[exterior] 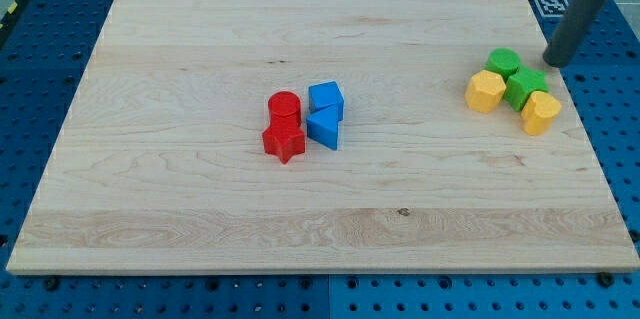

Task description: Push green circle towards center

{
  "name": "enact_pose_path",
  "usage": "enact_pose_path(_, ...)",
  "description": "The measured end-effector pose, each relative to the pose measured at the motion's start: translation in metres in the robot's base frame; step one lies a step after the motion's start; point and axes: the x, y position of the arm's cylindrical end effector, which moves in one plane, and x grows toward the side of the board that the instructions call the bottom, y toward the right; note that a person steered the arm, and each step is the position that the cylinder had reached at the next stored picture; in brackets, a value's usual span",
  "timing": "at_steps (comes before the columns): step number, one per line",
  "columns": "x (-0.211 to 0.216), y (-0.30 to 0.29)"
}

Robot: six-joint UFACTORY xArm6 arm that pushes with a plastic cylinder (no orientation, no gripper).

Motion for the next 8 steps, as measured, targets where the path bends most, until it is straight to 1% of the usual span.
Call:
enact_pose_path(1, 0.004, -0.009)
enact_pose_path(6, 0.017, -0.117)
enact_pose_path(7, 0.025, -0.134)
enact_pose_path(8, 0.045, -0.155)
